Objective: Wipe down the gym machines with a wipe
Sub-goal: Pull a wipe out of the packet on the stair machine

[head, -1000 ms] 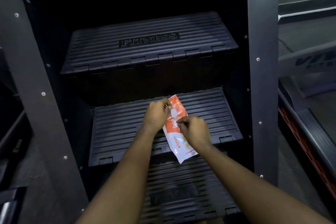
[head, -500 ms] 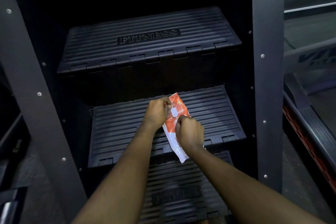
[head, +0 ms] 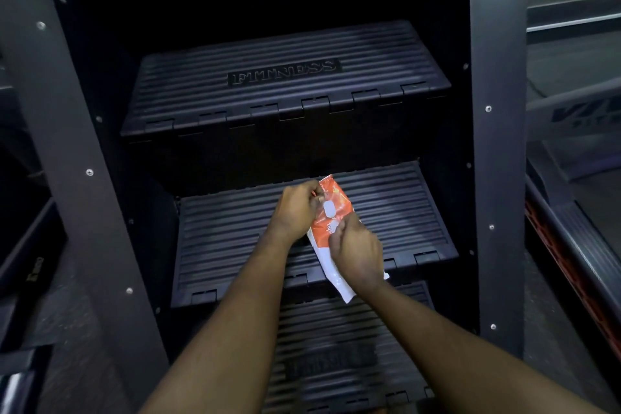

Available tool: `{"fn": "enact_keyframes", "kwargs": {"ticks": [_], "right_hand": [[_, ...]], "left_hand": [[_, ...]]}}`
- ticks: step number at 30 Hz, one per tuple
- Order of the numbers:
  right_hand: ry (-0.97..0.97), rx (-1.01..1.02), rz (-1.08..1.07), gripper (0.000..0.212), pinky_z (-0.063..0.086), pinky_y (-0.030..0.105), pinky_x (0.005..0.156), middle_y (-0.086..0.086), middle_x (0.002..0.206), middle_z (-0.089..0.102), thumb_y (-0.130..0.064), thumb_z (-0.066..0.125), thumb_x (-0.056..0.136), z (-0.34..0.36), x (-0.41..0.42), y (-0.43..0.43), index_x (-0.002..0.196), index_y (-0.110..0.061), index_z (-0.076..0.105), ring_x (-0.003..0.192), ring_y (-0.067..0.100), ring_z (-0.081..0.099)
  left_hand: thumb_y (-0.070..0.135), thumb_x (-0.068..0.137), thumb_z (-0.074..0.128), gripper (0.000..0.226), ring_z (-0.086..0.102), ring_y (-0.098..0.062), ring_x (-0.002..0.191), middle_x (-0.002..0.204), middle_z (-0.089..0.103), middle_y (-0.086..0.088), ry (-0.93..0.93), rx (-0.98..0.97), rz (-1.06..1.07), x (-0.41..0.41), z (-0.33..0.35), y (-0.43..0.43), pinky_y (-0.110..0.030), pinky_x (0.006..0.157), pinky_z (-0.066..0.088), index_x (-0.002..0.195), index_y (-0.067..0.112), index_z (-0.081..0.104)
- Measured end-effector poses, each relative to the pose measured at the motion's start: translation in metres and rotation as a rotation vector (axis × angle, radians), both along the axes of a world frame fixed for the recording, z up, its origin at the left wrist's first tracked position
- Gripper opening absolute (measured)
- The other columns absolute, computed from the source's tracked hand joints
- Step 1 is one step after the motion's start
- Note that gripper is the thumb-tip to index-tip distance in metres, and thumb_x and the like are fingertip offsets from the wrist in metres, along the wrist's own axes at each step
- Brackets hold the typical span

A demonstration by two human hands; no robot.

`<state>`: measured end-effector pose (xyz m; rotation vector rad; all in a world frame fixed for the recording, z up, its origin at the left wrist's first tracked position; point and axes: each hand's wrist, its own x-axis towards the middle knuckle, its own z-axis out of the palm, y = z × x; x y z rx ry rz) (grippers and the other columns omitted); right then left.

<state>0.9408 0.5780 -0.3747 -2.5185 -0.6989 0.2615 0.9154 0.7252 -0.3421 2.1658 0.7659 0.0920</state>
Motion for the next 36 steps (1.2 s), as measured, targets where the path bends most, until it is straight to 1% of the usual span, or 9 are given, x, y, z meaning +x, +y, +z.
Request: {"fn": "enact_keyframes", "kwargs": {"ticks": [4,10,12,14,17,22,30,33,36], "right_hand": [[0.014,0.081,-0.009,0.011,0.052,0.044,0.058,0.004,0.074,0.058,-0.023,0.041,0.100,0.005,0.000,-0.010,0.095,-0.014,0.045,0.061,0.026,0.060],[0.101,0.185,-0.038,0.010,0.034,0.032,0.058,-0.004,0.079,0.049,-0.022,0.039,0.103,0.010,0.001,-0.007,0.095,-0.017,0.041,0.066,0.014,0.051],[0.130,0.229,-0.055,0.008,0.039,0.034,0.060,-0.004,0.083,0.056,-0.026,0.046,0.102,0.010,0.000,-0.009,0.100,-0.018,0.045,0.072,0.017,0.057],[0.118,0.235,-0.073,0.018,0.044,0.035,0.068,-0.005,0.096,0.059,-0.033,0.056,0.098,0.012,0.000,-0.011,0.109,-0.019,0.051,0.083,0.015,0.058],[0.054,0.128,-0.044,0.021,0.040,0.033,0.068,-0.004,0.104,0.055,-0.030,0.065,0.094,0.011,0.000,-0.010,0.107,-0.015,0.059,0.088,0.018,0.057],[0.029,0.165,-0.063,0.005,0.041,0.033,0.065,-0.003,0.093,0.059,-0.018,0.063,0.094,0.014,0.000,-0.004,0.096,-0.014,0.060,0.082,0.022,0.059],[-0.006,0.171,-0.060,0.009,0.037,0.034,0.058,-0.004,0.076,0.058,-0.020,0.052,0.102,0.020,-0.004,-0.015,0.095,-0.019,0.046,0.063,0.022,0.057],[0.061,0.182,-0.071,0.011,0.040,0.034,0.062,-0.005,0.083,0.060,-0.025,0.056,0.100,0.020,-0.003,-0.014,0.099,-0.021,0.046,0.069,0.018,0.055],[0.010,0.151,-0.023,0.010,0.045,0.036,0.064,-0.002,0.092,0.062,-0.025,0.059,0.097,0.020,-0.003,-0.011,0.103,-0.018,0.055,0.078,0.022,0.061]], "left_hand": [[0.017,0.100,0.060,0.012,0.067,-0.015,0.072,0.083,0.069,-0.002,-0.001,0.016,-0.012,-0.001,0.001,-0.002,-0.036,0.063,0.059,0.088,0.022,0.062],[0.017,0.098,0.059,0.015,0.067,-0.018,0.076,0.085,0.070,-0.003,-0.003,0.042,-0.010,-0.003,0.000,-0.005,-0.039,0.069,0.058,0.085,0.024,0.061],[0.016,0.098,0.059,0.016,0.067,-0.017,0.075,0.085,0.070,-0.002,-0.006,0.040,-0.009,-0.004,0.000,-0.005,-0.041,0.069,0.059,0.085,0.025,0.060],[0.016,0.099,0.059,0.019,0.068,-0.015,0.072,0.083,0.070,0.000,-0.013,0.032,-0.009,-0.005,0.001,-0.006,-0.042,0.068,0.060,0.084,0.027,0.060],[0.016,0.099,0.058,0.020,0.068,-0.014,0.074,0.085,0.070,0.001,-0.007,0.028,-0.010,-0.006,0.001,-0.007,-0.042,0.069,0.060,0.083,0.029,0.059],[0.016,0.099,0.056,0.020,0.069,-0.016,0.079,0.090,0.072,-0.001,0.009,0.029,-0.008,-0.009,0.002,-0.010,-0.043,0.073,0.060,0.085,0.029,0.057],[0.023,0.100,0.057,0.010,0.070,-0.021,0.081,0.089,0.072,-0.004,0.005,0.020,0.016,-0.008,0.005,-0.014,-0.045,0.073,0.060,0.091,0.024,0.061],[0.021,0.100,0.058,0.011,0.069,-0.020,0.079,0.087,0.071,-0.003,0.006,0.036,0.009,-0.007,0.007,-0.016,-0.045,0.073,0.059,0.090,0.025,0.060],[0.022,0.101,0.056,0.010,0.069,-0.020,0.082,0.091,0.071,-0.003,0.014,0.032,0.007,-0.008,0.007,-0.017,-0.045,0.075,0.060,0.091,0.024,0.060]]}}
